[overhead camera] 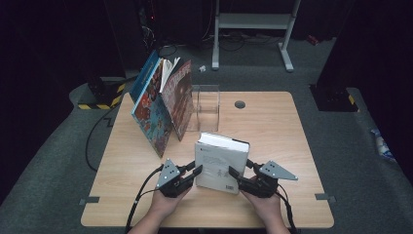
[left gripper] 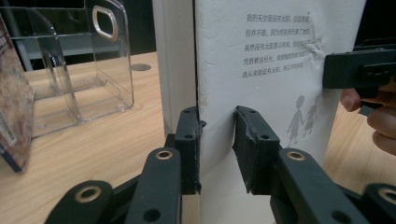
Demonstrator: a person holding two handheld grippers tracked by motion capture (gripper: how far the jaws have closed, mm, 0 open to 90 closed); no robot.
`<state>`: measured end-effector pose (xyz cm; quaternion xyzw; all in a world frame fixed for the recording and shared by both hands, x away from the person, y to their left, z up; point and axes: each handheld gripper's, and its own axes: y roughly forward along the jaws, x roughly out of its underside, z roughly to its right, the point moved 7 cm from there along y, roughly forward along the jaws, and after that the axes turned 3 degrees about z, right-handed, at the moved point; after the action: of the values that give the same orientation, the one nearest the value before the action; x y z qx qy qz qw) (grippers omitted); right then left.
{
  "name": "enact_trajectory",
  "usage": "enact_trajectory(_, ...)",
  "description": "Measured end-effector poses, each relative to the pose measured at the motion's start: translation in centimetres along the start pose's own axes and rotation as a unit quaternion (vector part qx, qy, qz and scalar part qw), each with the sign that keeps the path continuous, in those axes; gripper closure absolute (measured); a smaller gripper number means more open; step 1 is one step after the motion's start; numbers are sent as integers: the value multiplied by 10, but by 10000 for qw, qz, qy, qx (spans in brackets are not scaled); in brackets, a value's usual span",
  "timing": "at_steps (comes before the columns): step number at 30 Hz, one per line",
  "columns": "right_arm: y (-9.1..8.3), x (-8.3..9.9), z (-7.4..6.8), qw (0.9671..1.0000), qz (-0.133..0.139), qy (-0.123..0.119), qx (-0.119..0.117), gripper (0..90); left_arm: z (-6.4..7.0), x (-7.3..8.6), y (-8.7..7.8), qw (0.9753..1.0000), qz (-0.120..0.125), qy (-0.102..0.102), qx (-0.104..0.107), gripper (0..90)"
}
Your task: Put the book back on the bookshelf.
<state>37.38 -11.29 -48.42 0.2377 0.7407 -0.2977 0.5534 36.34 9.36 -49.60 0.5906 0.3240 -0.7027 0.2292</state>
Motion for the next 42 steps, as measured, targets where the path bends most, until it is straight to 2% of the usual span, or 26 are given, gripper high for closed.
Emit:
enact_trajectory(12,-7,2,-12,9996,-78,-246,-135,321,5,6,-10,10000,10,16,82,672)
enact_trajectory(19,-7,1,-13,9995,-54,-230,-217,293,5,5,-11,9999,-6,-63,102,628)
enact_trajectory(22,-6,-1,-15,9994,-34,-239,-257,278,6,5,-12,10000,-30,28,42,602)
enact_trajectory(30,-2,-6,-20,9987,-16,-292,-415,234,5,7,-16,10000,-72,42,-19,548)
enact_trajectory(37,3,-9,-22,9978,64,-395,-519,239,-1,13,-20,9996,-224,103,-150,507)
enact_trajectory(42,5,-12,-24,9970,150,-537,-545,253,-8,23,-22,9981,-528,181,-274,471)
